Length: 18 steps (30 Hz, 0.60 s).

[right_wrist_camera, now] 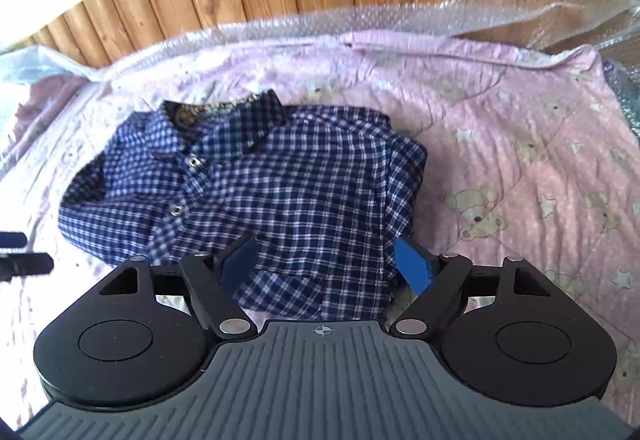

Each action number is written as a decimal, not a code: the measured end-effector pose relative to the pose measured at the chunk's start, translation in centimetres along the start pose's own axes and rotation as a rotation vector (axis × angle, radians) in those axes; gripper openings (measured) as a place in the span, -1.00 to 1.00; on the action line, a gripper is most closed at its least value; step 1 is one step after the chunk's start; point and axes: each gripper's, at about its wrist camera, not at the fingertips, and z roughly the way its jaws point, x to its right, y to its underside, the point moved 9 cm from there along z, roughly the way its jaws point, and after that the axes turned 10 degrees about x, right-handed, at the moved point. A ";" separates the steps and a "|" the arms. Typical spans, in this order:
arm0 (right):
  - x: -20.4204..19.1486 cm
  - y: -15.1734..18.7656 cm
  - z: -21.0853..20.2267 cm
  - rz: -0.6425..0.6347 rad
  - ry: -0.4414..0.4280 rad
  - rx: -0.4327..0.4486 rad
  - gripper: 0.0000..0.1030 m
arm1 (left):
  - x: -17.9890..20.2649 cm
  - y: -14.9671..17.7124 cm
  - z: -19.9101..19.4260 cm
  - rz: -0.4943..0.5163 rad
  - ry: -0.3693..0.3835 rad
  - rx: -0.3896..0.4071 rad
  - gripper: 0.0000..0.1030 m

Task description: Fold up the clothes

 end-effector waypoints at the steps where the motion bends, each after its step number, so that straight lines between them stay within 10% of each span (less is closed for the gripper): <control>1: -0.3 0.1 -0.8 0.000 0.005 0.006 0.56 | 0.8 0.1 -0.8 -0.001 0.024 0.017 1.00; 18: -7.3 5.2 -13.3 0.028 0.043 0.059 0.73 | 7.3 3.2 -13.0 0.046 -0.059 0.069 1.00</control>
